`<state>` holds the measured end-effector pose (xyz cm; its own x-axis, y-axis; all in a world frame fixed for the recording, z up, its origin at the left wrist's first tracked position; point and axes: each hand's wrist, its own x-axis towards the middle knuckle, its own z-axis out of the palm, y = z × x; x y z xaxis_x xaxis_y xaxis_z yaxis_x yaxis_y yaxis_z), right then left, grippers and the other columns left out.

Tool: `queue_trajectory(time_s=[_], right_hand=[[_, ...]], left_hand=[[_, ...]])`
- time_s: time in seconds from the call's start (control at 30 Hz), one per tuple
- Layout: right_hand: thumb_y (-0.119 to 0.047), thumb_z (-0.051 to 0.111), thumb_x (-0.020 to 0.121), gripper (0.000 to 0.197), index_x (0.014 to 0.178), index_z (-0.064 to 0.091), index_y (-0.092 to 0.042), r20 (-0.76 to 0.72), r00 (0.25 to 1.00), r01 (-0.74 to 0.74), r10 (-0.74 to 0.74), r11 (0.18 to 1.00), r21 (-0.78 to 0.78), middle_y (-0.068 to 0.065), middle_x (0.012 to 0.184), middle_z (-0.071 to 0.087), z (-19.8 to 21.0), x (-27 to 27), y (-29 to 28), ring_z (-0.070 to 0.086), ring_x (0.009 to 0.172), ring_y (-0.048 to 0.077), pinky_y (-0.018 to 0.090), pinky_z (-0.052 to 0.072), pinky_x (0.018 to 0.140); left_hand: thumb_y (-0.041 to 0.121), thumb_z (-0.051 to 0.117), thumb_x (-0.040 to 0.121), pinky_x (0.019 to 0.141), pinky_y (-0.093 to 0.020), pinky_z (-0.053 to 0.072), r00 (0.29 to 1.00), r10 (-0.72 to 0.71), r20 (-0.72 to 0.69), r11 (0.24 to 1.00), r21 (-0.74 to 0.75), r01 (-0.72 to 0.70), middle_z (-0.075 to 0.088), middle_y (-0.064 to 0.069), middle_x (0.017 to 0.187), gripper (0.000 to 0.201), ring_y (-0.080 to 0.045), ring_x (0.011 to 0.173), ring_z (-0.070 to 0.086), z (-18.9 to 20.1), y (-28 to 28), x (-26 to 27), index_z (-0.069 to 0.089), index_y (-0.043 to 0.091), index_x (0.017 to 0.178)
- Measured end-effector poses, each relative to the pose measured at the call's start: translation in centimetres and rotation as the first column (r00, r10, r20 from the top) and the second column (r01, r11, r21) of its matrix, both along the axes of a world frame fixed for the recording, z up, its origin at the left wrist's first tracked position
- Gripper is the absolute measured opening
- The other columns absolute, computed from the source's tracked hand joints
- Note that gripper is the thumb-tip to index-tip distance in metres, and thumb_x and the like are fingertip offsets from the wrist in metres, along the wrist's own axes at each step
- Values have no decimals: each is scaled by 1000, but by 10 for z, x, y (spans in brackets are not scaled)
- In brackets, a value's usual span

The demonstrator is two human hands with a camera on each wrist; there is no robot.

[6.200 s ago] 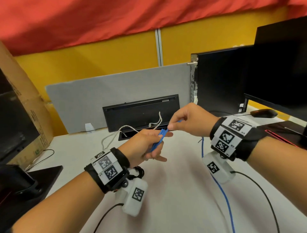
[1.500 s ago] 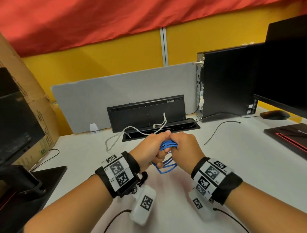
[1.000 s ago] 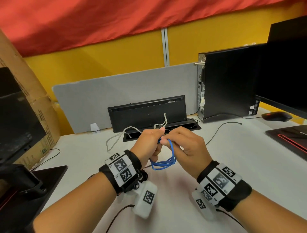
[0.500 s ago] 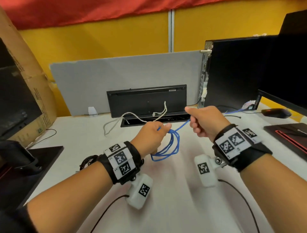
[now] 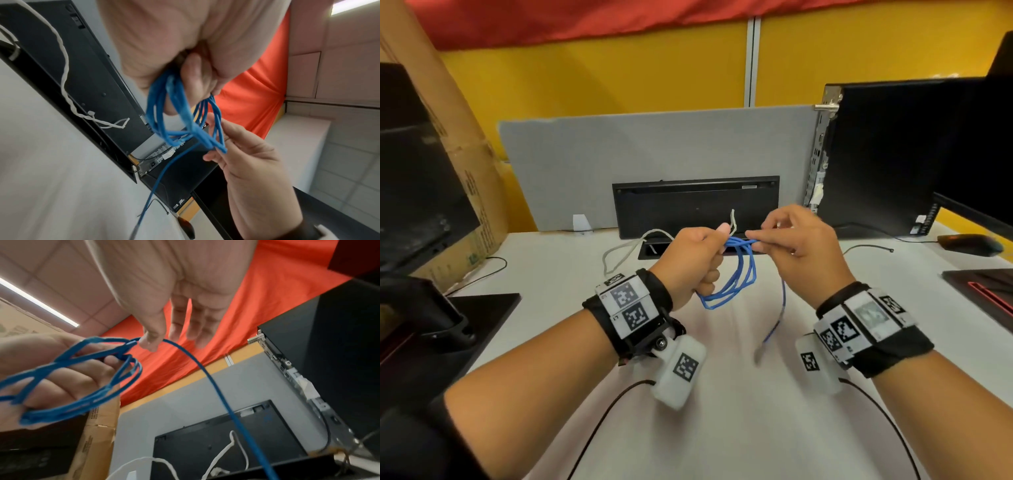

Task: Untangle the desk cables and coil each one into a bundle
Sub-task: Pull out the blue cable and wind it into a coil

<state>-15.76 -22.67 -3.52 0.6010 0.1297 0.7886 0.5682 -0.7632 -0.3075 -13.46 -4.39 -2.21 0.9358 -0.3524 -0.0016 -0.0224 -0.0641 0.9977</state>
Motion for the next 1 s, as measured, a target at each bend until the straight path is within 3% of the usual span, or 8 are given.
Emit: queue_trajectory(time_s=[0.17,0.33,0.47,0.63,0.7,0.77,0.87,1.0], right_hand=[[-11,71,85,17,101,77,-12,59,995,77,-75,996,-34,5,80,64,13,23,-1,58,72,20,35,52,66],[-1,71,81,18,97,77,-8,25,1000,-10,5,973,231,6,79,74,26,50,7,69,70,19,27,56,72],[2,63,88,27,105,73,-15,-142,970,-96,196,850,517,5,90,75,28,68,22,72,76,15,25,59,75],[-4,49,88,40,107,72,-30,-277,850,-165,447,727,667,9,98,73,28,76,37,64,77,12,29,57,78],[-20,56,82,39,119,66,-28,-347,806,-176,479,754,633,-4,99,70,26,77,39,59,80,9,33,55,80],[-30,71,76,63,136,53,-23,-427,815,-166,391,864,475,-22,101,64,22,76,43,59,85,6,29,55,78],[-21,78,77,74,144,44,-18,-429,847,-151,314,916,372,-12,118,62,17,72,53,62,102,10,27,57,82],[-8,68,86,48,132,58,-14,-317,905,-142,285,903,406,-9,117,66,16,68,63,63,104,2,19,54,87]], left_hand=[[37,45,101,39,-17,21,999,-41,26,995,-86,43,22,5,53,38,-10,43,15,10,0,15,40,18,69],[35,44,102,43,-20,13,994,-54,93,986,-150,68,17,1,56,38,-11,45,11,22,0,34,39,18,68],[34,44,102,40,-16,17,990,-26,138,977,-207,55,19,3,53,37,-10,41,13,21,2,53,38,18,69],[36,46,101,37,-14,22,992,29,123,949,-314,11,22,6,49,38,-7,37,17,3,14,74,40,18,68],[36,46,101,37,-14,22,992,46,116,943,-332,-4,22,7,48,38,-7,36,18,-2,18,79,40,19,67],[35,46,101,38,-15,21,991,49,124,941,-340,-4,22,6,48,38,-8,37,16,-3,22,80,40,18,68],[33,44,102,38,-15,21,986,51,159,943,-333,5,22,6,47,38,-8,37,17,3,29,77,41,17,68],[34,43,103,38,-17,22,978,16,208,957,-287,46,24,6,48,38,-8,37,19,12,33,67,42,16,69]])
